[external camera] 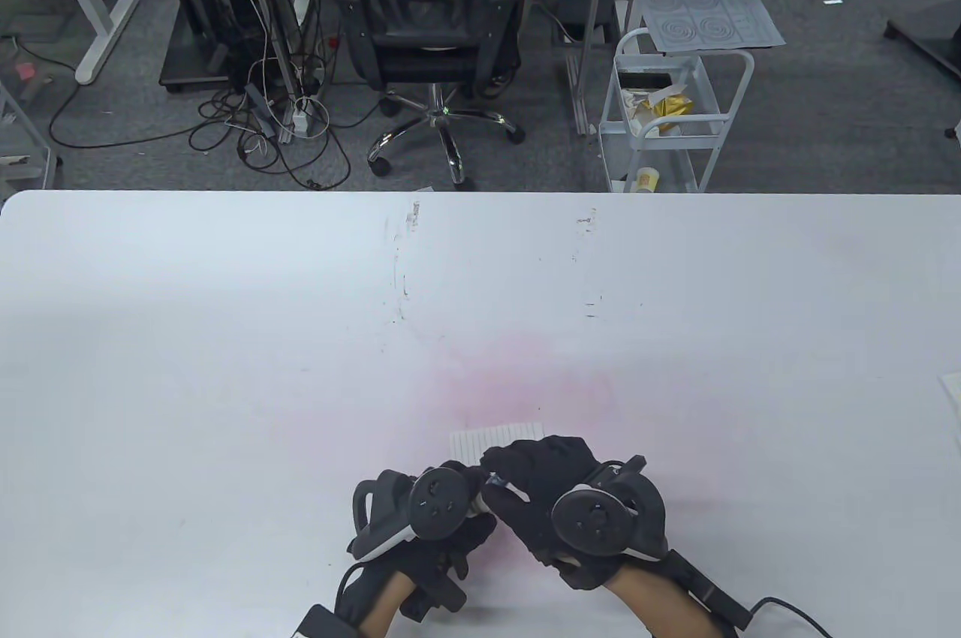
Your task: Brush correction fluid to cover black text
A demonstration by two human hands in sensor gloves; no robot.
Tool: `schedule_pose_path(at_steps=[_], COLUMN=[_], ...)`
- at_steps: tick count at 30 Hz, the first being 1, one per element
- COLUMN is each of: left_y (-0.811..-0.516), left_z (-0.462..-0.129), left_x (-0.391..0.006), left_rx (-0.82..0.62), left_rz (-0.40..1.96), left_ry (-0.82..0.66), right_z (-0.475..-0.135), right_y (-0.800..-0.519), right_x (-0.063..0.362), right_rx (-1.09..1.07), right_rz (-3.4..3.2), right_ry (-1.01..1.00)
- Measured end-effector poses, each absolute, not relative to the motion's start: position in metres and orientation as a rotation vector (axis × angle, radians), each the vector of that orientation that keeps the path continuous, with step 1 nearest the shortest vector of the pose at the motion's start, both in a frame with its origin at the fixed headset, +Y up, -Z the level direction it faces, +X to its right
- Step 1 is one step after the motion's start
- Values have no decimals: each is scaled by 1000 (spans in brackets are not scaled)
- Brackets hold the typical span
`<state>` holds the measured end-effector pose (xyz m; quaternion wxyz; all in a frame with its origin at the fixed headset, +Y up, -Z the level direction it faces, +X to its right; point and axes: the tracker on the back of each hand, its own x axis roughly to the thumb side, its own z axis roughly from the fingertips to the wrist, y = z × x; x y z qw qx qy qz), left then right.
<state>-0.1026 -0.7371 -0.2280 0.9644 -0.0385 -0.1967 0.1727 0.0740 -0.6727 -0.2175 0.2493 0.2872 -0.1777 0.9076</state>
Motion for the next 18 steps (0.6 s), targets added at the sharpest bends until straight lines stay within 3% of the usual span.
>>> schedule_pose_path(at_steps=[18], left_y=[-737], left_z=[-228], left_x=[-102], left_rx=[-75], left_rz=[362], left_ry=[-406], right_z=[-217], right_y=[-688], right_x=[56], right_rx=[912], right_rz=[2572], right_ry=[-279])
